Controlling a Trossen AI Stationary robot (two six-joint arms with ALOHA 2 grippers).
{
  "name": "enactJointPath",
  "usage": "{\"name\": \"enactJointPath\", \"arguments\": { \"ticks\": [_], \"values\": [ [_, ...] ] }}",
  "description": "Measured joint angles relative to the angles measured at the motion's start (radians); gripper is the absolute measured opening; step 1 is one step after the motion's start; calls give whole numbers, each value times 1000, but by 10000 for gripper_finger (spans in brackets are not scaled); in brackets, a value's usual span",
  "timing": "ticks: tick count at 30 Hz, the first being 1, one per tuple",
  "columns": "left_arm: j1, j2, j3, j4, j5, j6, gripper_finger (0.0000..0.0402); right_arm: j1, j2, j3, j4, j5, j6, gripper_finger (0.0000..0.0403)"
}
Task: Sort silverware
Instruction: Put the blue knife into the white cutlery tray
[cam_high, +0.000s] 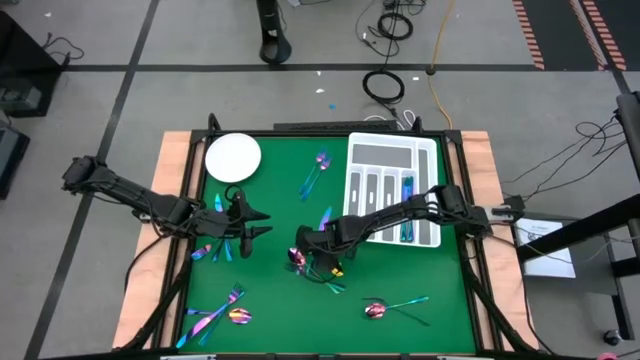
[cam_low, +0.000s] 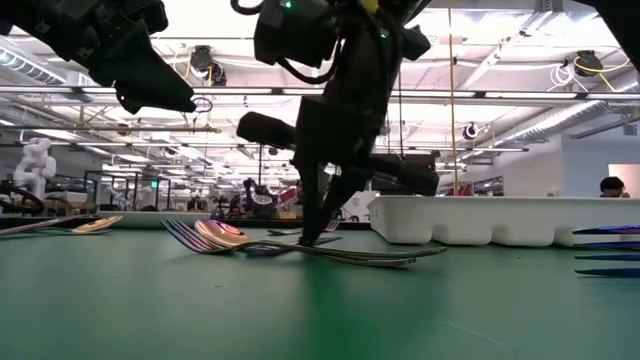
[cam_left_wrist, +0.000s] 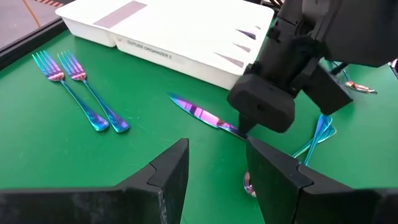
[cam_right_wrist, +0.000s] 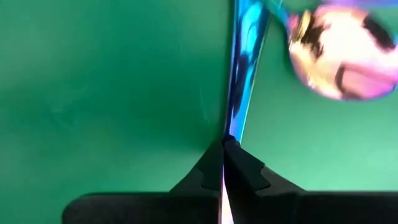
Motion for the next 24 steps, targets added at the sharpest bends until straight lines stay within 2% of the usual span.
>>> {"name": "enactJointPath", "arguments": {
  "ticks": [12, 16, 24],
  "values": [
    [0, 0, 0, 0, 0, 0, 162, -14, 1, 0, -56, 82, 24, 1],
    [0, 0, 0, 0, 0, 0, 162, -17, -9, -3, -83, 140, 30, 1],
    [0, 0, 0, 0, 0, -1, 162, -27, -132, -4, -75, 132, 154, 0]
  ]
}}
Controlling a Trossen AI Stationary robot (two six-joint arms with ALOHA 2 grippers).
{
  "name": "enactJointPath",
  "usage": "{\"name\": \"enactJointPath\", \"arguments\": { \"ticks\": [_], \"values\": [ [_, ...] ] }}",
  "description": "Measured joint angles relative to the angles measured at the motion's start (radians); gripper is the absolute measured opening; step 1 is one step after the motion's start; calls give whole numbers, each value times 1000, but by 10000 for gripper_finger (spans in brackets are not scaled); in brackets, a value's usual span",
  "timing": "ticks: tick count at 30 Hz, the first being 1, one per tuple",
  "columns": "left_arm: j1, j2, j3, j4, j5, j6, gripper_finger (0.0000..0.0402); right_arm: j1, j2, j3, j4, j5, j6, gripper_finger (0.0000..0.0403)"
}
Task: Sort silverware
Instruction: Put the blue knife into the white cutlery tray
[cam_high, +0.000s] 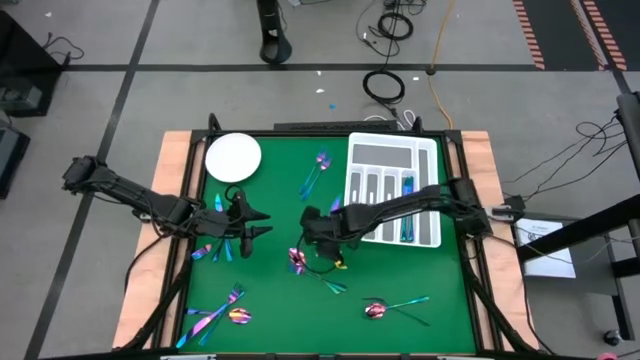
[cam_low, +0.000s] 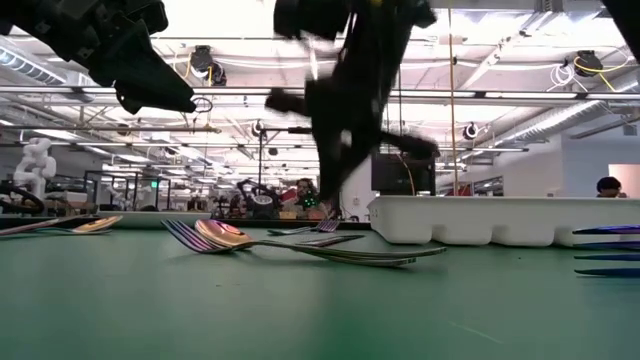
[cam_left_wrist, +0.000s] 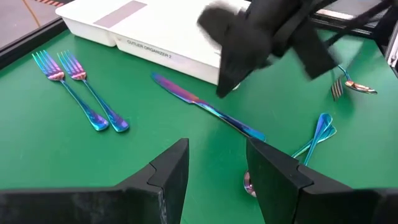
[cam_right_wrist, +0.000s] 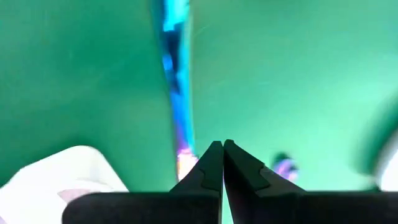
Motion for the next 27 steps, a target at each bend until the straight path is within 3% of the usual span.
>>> {"name": "enactJointPath", "arguments": {
  "ticks": [3, 5, 12, 17, 27],
  "values": [
    [0, 0, 0, 0, 0, -6, 162, 1, -41, 0, 18, -11, 111, 0],
    [0, 0, 0, 1, 0, -6, 162, -1, -58, 0, 62, -34, 286, 0],
    [0, 0, 0, 10, 0, -7, 162, -30, -54, 2, 131, -52, 1230, 0],
    [0, 0, 0, 29, 51, -25, 162, -53, -53, 2, 95, -19, 1648, 1],
    [0, 0, 0, 31, 105, -34, 162, -80, -24, 2, 47, -3, 1874, 52]
  ]
}}
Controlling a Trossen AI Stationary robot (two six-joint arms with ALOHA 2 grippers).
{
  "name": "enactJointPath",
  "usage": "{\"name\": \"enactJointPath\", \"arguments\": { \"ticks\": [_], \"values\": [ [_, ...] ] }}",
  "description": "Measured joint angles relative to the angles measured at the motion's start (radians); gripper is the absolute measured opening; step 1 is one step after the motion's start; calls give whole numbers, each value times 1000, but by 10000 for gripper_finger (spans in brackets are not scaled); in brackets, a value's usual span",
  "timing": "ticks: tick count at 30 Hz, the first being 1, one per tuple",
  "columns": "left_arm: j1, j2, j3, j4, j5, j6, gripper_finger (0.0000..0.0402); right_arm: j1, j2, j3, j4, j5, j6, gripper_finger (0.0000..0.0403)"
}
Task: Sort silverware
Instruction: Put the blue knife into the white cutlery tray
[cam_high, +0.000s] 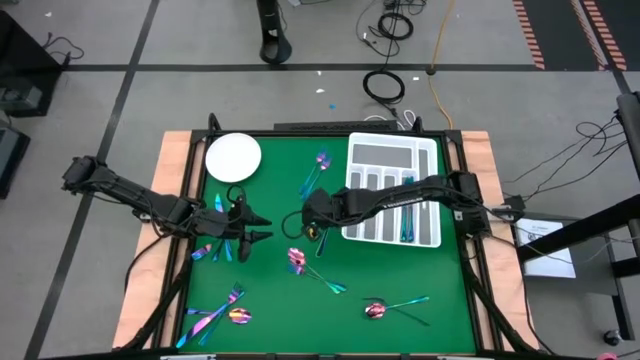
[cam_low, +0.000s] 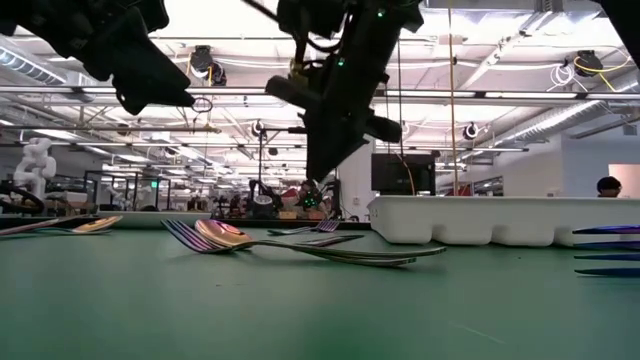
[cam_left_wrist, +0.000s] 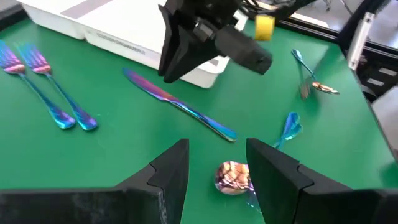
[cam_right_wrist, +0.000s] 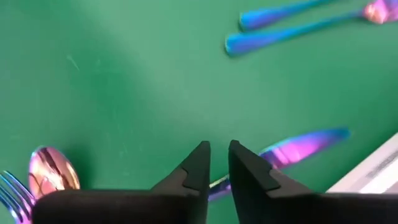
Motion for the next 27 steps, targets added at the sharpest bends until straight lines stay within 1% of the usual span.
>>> {"name": "enactJointPath", "arguments": {
  "ticks": [5, 9, 12, 18, 22, 27],
  "values": [
    [0, 0, 0, -9, 31, 1, 162, 2, 29, 0, -33, -48, 83, 96],
    [-1, 0, 0, -9, 31, 4, 162, -2, 38, 0, -36, -47, 117, 127],
    [-1, 0, 0, -9, 31, 5, 162, -8, 38, 0, -33, -47, 132, 139],
    [0, 0, 0, -7, 31, 10, 162, -8, 72, 1, -47, -49, 178, 139],
    [0, 0, 0, -4, 31, 9, 162, -8, 112, 1, -49, -100, 220, 135],
    [0, 0, 0, -5, 31, 8, 162, -8, 124, 2, -58, -98, 250, 135]
  ]
}}
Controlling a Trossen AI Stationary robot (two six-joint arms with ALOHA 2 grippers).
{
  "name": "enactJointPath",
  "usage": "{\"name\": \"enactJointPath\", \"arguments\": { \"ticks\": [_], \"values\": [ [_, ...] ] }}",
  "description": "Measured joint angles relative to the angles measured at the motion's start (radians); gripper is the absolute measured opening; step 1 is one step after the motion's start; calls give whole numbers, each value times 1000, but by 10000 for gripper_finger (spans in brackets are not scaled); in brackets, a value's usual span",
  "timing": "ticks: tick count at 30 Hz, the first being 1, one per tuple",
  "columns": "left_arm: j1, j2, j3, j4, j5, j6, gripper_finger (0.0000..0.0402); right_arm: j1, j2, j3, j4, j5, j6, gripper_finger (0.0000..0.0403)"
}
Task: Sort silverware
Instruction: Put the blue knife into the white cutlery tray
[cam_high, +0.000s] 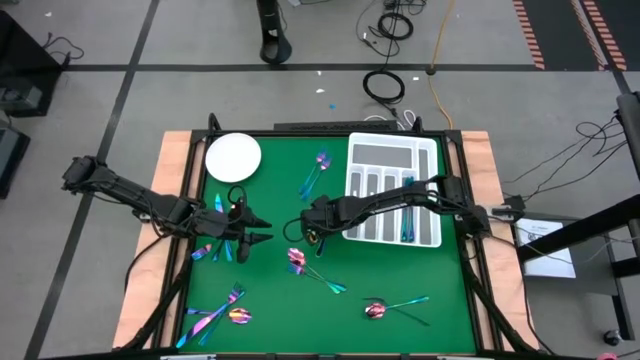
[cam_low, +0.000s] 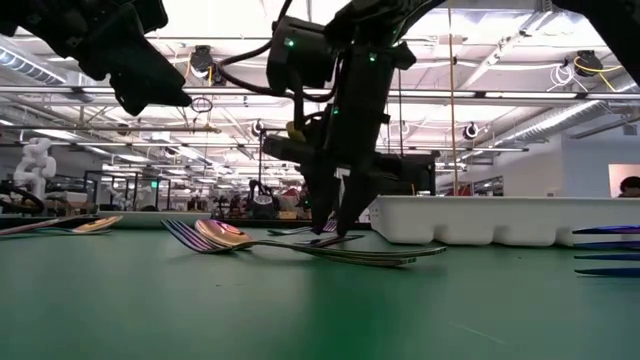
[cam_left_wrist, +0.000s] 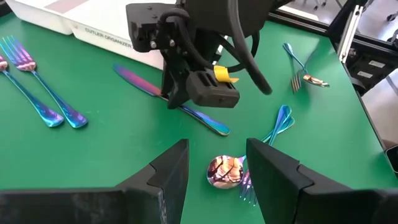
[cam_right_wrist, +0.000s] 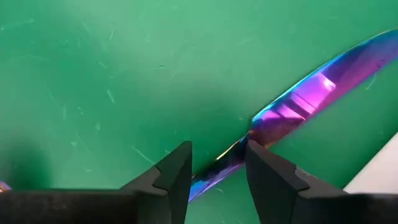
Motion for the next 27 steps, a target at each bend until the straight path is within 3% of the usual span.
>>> {"name": "enactJointPath", "arguments": {
  "ticks": [13, 27],
  "values": [
    [0, 0, 0, -3, 0, 2, 162, 2, -2, 0, -28, -50, 76, 135],
    [0, 0, 0, -4, 0, 20, 162, 4, 2, 52, -3, -2, -17, 135]
  ]
}}
